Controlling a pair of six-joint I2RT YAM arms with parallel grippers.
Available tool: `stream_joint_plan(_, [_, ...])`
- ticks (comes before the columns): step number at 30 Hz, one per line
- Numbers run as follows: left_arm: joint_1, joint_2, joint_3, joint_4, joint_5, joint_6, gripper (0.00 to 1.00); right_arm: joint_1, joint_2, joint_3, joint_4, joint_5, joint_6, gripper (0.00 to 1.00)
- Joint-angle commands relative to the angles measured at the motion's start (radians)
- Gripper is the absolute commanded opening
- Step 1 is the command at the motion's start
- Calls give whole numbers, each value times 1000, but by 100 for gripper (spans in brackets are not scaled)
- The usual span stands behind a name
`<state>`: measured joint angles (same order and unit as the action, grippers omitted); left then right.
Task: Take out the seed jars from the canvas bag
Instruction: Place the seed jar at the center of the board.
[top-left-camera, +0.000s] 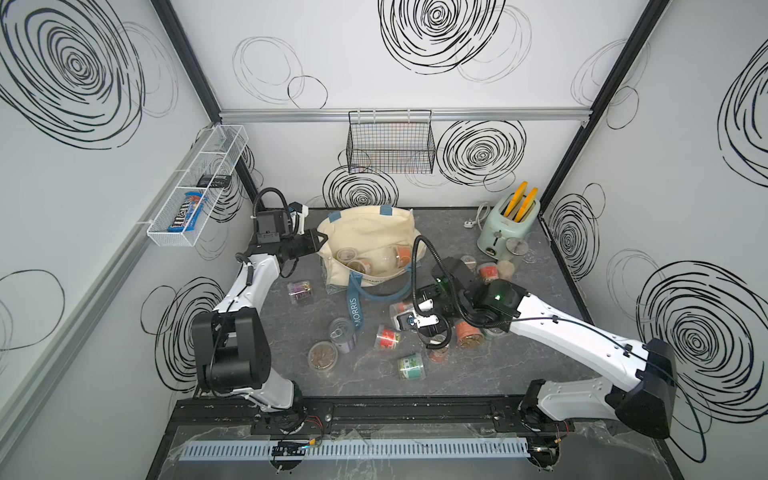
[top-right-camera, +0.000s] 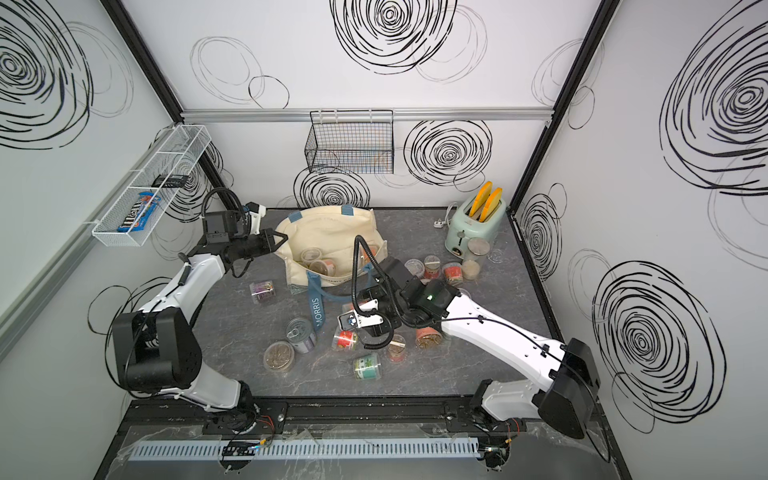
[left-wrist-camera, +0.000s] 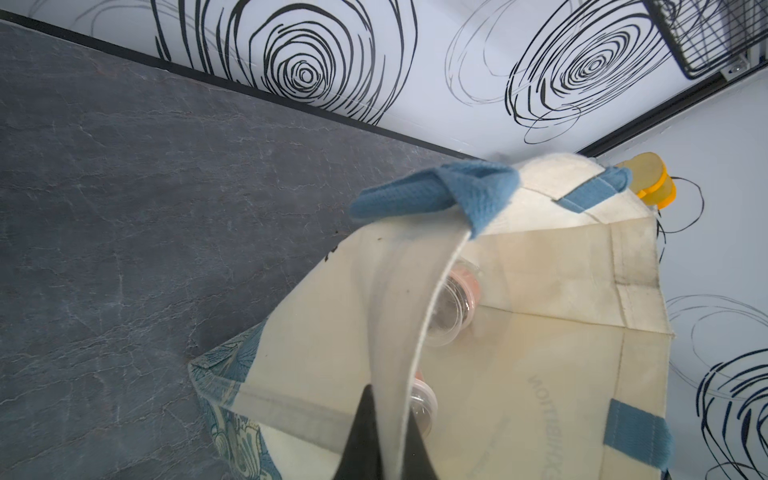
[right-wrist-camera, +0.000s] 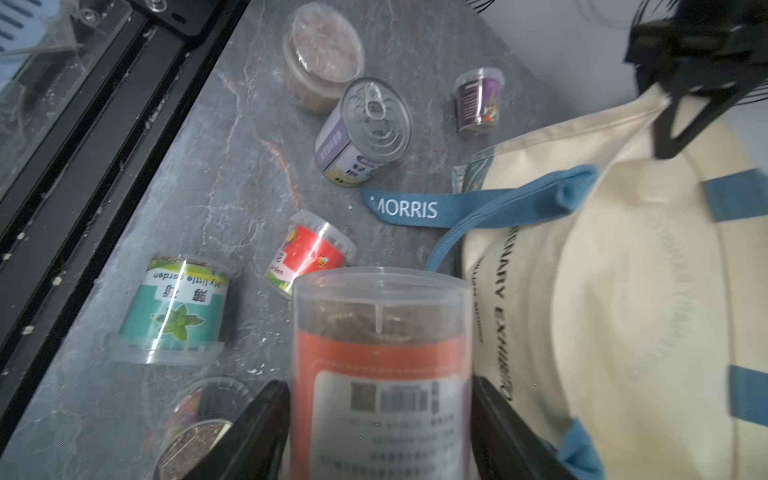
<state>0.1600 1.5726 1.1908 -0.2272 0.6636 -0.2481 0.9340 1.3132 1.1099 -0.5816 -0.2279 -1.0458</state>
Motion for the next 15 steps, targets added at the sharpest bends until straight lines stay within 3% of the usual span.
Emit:
stream_joint_plan(1, [16,-10,34,117,-3,-17,0,-3,41,-33,41,4,39,67])
stream_joint_plan(15, [39,-29,4,125,25,-21,0,-30,241,-67,187,39,174,67])
